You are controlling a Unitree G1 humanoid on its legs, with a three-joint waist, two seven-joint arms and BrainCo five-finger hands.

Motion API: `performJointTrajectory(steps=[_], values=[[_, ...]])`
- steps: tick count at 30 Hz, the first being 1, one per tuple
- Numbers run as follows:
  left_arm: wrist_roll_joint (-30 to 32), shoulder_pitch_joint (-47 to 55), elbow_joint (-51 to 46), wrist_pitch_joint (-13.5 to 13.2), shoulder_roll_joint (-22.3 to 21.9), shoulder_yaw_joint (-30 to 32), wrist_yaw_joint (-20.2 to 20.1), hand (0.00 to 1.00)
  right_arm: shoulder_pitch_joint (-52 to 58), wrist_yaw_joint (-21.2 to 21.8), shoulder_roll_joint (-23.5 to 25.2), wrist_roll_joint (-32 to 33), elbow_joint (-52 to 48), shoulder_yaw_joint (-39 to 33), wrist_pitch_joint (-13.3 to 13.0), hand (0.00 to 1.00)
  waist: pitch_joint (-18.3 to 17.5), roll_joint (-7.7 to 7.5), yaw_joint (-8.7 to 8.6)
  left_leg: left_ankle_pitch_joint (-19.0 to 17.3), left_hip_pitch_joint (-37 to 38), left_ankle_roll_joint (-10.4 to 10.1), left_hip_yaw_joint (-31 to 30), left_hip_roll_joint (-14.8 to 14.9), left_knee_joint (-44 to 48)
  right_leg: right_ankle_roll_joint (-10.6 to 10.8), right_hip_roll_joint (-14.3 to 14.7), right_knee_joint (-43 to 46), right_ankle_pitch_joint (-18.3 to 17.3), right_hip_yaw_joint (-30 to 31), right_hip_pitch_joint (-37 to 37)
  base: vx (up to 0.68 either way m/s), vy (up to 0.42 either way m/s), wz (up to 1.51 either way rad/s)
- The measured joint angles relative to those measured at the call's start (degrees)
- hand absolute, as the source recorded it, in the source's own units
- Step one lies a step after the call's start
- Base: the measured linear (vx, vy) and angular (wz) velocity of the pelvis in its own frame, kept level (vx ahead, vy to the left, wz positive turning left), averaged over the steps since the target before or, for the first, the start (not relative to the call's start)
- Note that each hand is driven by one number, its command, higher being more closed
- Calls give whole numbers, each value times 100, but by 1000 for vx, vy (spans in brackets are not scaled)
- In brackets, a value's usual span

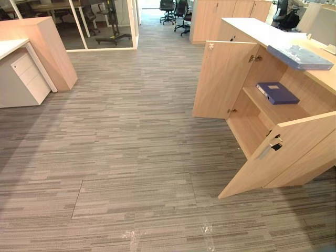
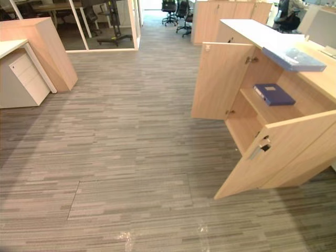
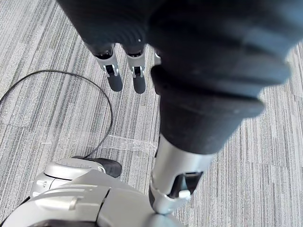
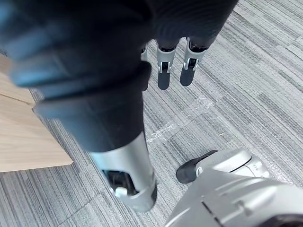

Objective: Walk over to the cabinet, pick up the folder, carry it to the office cabinet, place the folder inside the office cabinet, then close the office cabinet door

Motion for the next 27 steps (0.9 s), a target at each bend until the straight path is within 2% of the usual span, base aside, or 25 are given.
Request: performJointTrajectory(steps=[13, 27], values=[[-177, -18, 0, -108, 46, -193, -142, 0, -98, 111, 31, -2, -1, -210, -1, 0, 105, 57, -2, -34, 101, -88, 5, 107, -3, 19, 108, -164, 21, -10, 170, 0, 0, 0], [445, -107, 5, -121, 119, -399, -114, 0, -106, 114, 0, -226, -8, -213, 3, 0, 117, 113, 7, -75, 161, -151, 120, 183, -3, -29, 186, -285, 86, 102, 235, -1, 13, -4]])
